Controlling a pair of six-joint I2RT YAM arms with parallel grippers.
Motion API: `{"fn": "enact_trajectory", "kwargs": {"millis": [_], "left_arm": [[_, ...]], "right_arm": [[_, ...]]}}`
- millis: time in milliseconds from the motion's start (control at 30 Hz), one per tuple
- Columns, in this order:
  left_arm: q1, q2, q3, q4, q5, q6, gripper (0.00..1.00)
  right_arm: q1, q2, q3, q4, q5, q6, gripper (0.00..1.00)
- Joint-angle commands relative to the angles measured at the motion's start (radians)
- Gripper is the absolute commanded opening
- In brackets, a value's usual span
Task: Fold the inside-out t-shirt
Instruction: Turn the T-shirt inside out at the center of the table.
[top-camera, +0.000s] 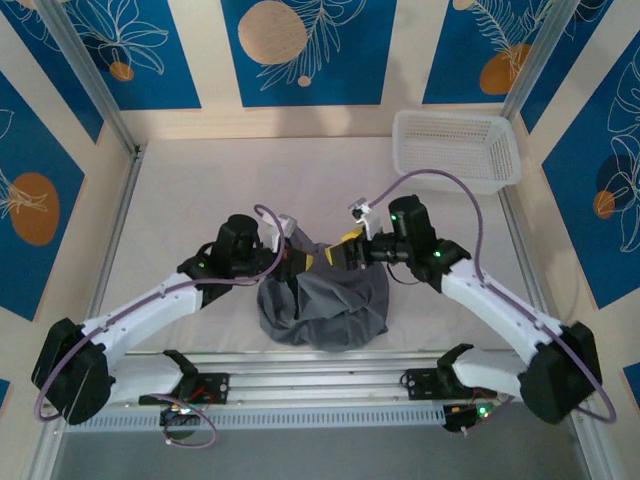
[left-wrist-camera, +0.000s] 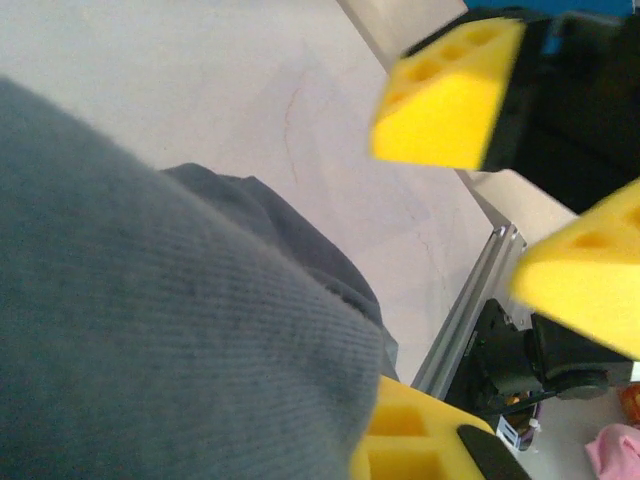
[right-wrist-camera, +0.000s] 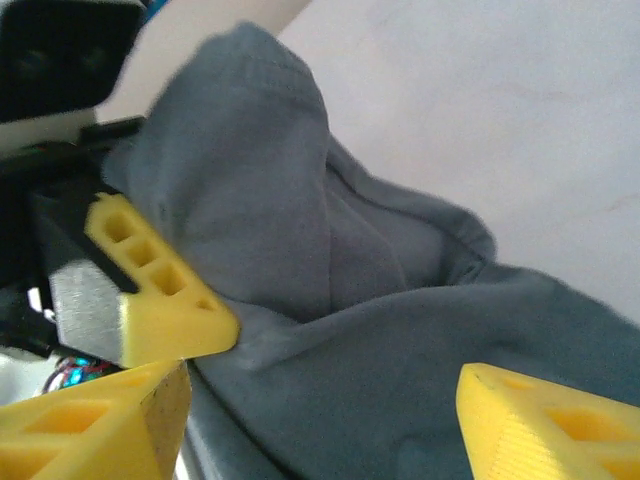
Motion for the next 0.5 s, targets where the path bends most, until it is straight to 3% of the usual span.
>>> {"fn": "enact_trajectory", "kwargs": {"millis": [0,67,267,400,467], "left_arm": [[-0.002,-0.016,-0.035,-0.090,-0.009,0.007,0.00],[-0.012,-0.025,-0.065,-0.137,-0.027,-0.006,0.01],[-0.049,-0.191,-0.214,-0.221,-0.048,-0.067,0.45],[-0.049,-0.382,-0.099,-0.453,-0.267,0.057,0.64],[-0.045,-0.391,-0.019,-0.504,-0.342,0.108,0.65]], "right_arm": [[-0.003,0.115,0.081,-0.028,-0.093,0.052,0.67],[0.009,0.170,0.093,-0.060,-0.013,0.130,0.65],[0.043,0.152,0.005,-0.071,0.157,0.314,0.59],[0.117,0.143,-0.023,-0.065,0.260,0.474,0.57],[0.159,0.174,-0.016,-0.079,0.320,0.548,0.59]]}}
